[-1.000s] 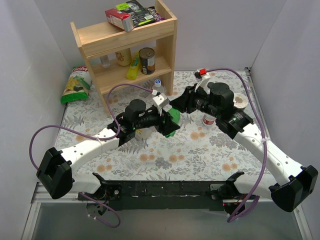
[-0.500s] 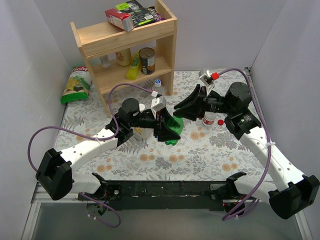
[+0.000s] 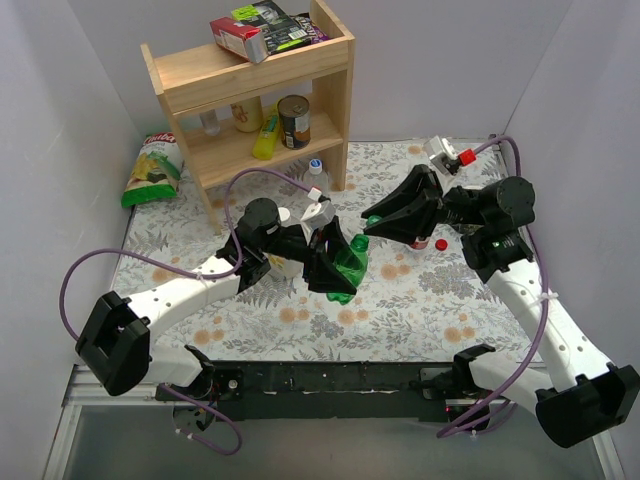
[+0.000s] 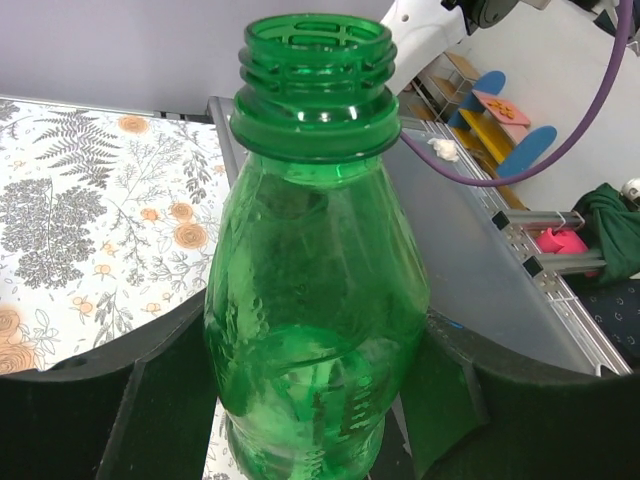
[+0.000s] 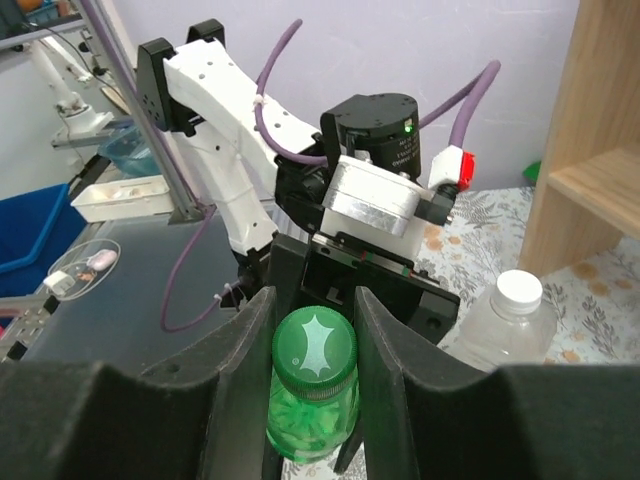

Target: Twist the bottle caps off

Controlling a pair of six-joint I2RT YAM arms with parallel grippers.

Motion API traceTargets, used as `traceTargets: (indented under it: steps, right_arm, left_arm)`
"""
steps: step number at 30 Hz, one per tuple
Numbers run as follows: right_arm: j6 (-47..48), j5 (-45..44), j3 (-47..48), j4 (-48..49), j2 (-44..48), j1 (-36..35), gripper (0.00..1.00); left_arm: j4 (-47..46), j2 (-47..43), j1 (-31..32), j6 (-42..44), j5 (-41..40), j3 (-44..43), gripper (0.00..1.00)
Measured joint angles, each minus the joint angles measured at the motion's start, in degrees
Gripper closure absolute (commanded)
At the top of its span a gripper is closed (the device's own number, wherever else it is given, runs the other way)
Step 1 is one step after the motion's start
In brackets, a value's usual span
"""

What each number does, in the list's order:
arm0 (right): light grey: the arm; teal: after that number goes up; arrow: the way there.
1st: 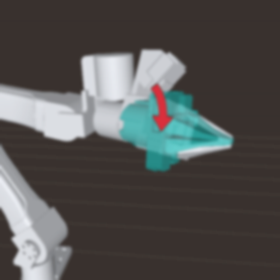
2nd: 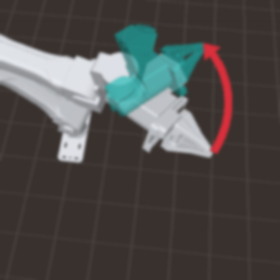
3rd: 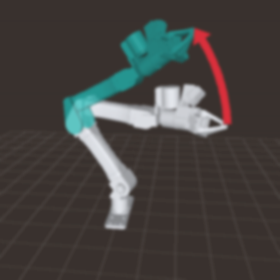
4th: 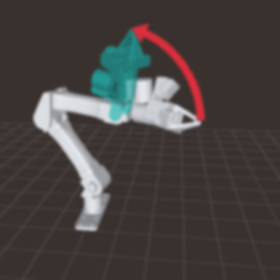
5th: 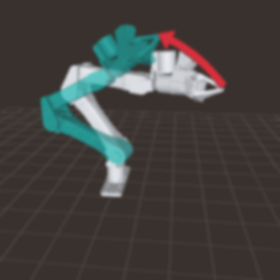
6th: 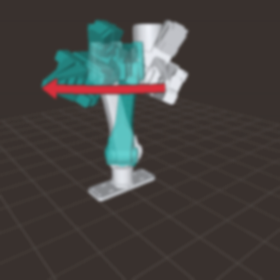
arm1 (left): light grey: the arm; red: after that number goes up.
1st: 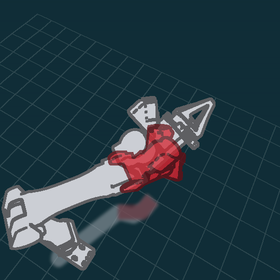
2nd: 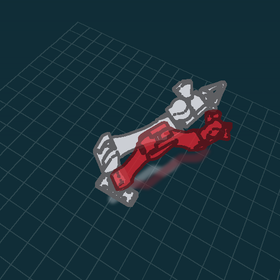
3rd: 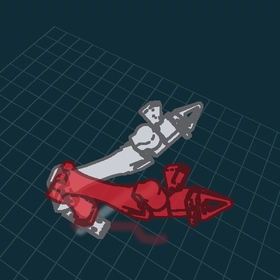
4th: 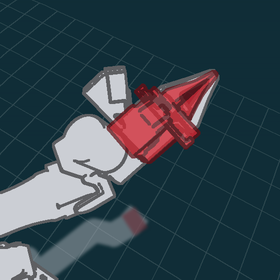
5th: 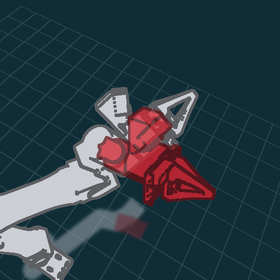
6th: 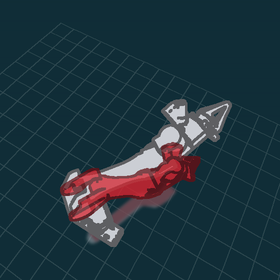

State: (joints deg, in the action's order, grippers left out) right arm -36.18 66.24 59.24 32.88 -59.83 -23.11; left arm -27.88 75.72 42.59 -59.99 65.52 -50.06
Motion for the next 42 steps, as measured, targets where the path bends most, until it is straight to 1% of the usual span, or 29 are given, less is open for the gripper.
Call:
traceTargets:
  steps: [2, 4, 6, 10, 13, 17, 20, 25, 29, 36, 40, 42]
  right_arm:
    - [1.11, -1.01, 0.28, -2.12, 0.81, 0.39, 0.77]
    - [5.46, -5.55, 1.90, -9.99, 1.75, 1.03, 0.77]
    - [10.58, -14.62, 4.17, -20.22, 2.56, 1.29, 0.79]
    - [16.35, -31.17, 4.26, -33.03, 4.02, 1.18, 0.79]
    - [18.18, -42.69, 0.46, -37.62, 4.35, -0.72, 0.79]
    - [18.34, -55.87, -7.10, -41.46, 2.60, -7.41, 0.80]
    - [17.79, -62.95, -12.28, -41.46, -0.39, -11.15, 0.80]
    - [16.44, -70.64, -18.05, -38.51, -7.43, -11.82, 0.79]
    - [15.98, -75.38, -18.86, -35.65, -13.22, -11.80, 0.79]
    - [15.80, -81.48, -18.84, -30.08, -20.79, -11.80, 0.77]
    - [15.80, -83.80, -18.40, -29.18, -26.01, -11.78, 0.76]
    - [15.82, -84.87, -18.08, -29.18, -27.89, -11.80, 0.73]
  left_arm:
    - [0.52, -0.15, -0.07, 0.85, -0.48, 0.00, 0.65]
    - [3.06, -0.83, -0.17, 3.23, -2.99, 0.00, 0.65]
    - [6.99, -2.47, -0.31, 6.75, -7.13, 0.00, 0.65]
    - [11.85, -8.50, -0.48, 13.00, -17.46, 0.68, 0.65]
    - [12.46, -13.22, -0.59, 15.85, -23.17, 1.40, 0.65]
    - [12.37, -15.30, -0.59, 17.62, -27.85, 1.73, 0.64]
    - [12.68, -14.34, -0.59, 17.86, -29.57, 1.73, 0.64]
    - [13.86, -13.18, -0.61, 17.86, -30.82, 1.81, 0.64]
    - [14.14, -13.18, -0.61, 18.01, -31.08, 1.81, 0.64]
    - [14.27, -13.18, -0.63, 18.23, -31.17, 1.81, 0.64]
    - [14.38, -13.16, -0.63, 18.25, -31.19, 1.81, 0.64]
    - [14.45, -13.16, -0.63, 18.25, -31.26, 1.81, 0.64]
